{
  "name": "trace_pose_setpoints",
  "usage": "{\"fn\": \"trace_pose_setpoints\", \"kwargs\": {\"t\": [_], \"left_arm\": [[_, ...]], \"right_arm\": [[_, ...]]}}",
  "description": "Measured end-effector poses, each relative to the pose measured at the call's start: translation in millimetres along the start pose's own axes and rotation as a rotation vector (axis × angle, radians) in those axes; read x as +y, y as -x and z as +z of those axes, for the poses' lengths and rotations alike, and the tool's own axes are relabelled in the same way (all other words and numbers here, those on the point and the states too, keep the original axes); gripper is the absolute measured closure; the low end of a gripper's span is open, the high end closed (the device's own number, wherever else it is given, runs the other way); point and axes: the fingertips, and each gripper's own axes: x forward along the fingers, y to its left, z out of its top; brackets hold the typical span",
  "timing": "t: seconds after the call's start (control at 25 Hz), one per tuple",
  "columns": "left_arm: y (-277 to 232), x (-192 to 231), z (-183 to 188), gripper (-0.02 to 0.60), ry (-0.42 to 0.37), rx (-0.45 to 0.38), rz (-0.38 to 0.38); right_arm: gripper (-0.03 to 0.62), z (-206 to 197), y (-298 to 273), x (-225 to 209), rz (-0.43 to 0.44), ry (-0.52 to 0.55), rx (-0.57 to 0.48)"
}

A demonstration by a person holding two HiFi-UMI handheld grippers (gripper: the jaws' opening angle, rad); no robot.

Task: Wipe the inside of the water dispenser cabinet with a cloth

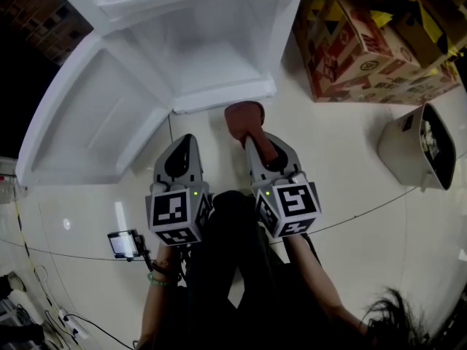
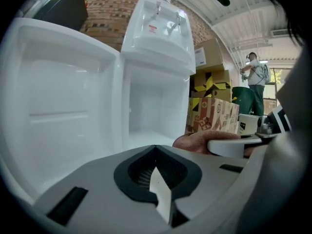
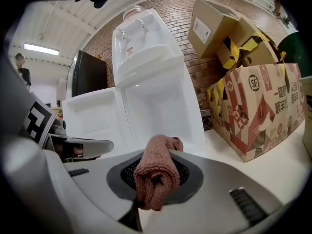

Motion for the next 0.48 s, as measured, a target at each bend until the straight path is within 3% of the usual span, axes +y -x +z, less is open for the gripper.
{"fn": "trace_pose_setpoints", "kwargs": {"t": [0.48], "left_arm": [[0.8,4.3,-4.4,0.578,0.007,0.004,0.008]], "right_arm": [[0.525,-2.7,0.6,2.7,0.004,-0.002,0.008]]}}
